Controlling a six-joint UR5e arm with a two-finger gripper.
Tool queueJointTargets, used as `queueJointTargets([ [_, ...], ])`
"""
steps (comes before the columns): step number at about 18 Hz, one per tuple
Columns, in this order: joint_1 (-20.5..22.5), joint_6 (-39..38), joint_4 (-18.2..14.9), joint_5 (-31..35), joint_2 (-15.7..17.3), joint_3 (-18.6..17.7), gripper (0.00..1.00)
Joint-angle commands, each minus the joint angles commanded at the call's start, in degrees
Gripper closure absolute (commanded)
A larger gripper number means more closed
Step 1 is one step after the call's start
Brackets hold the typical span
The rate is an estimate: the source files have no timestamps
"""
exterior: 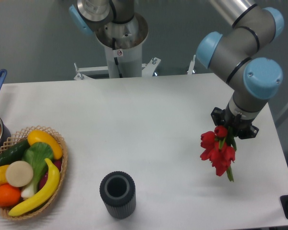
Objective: Place the flowers on the table
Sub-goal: 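Lower the red tulips held in the gripper toward the table surface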
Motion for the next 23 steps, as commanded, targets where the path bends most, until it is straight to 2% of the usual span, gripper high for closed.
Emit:
queueJointTargets([
  [7, -0.26, -0.26, 0.26, -0.44, -0.35, -0.70, 0.97],
  [9, -0.26, -0.53, 2.80, -0.62, -0.18, -3.50, 0.97],
  [12, -1.05, -0.44, 9.21, -1.49, 0.35, -8.16, 0.96],
  [13, -1.23, -0.44, 10.36, -2.45, 0.26, -8.78, 0.92],
  [16, -1.67, -0.53, 10.63, -5.88, -0.18, -8.88, 0.84],
  [17, -1.67, -0.53, 10.63, -6.93, -0.18, -8.88, 0.77],
  [20, -1.58, -0.70, 10.63, -10.19, -0.27, -8.79, 0.46],
  [21, -1.50, -0.70, 10.63, -10.54, -0.35, -8.88, 0.27],
  [22, -1.58, -0.88, 10.72, -10.46, -0.35, -8.88, 0.00],
  [23, -1.58, -1.92, 10.72, -10.46, -0.27, -8.96, 0.00],
])
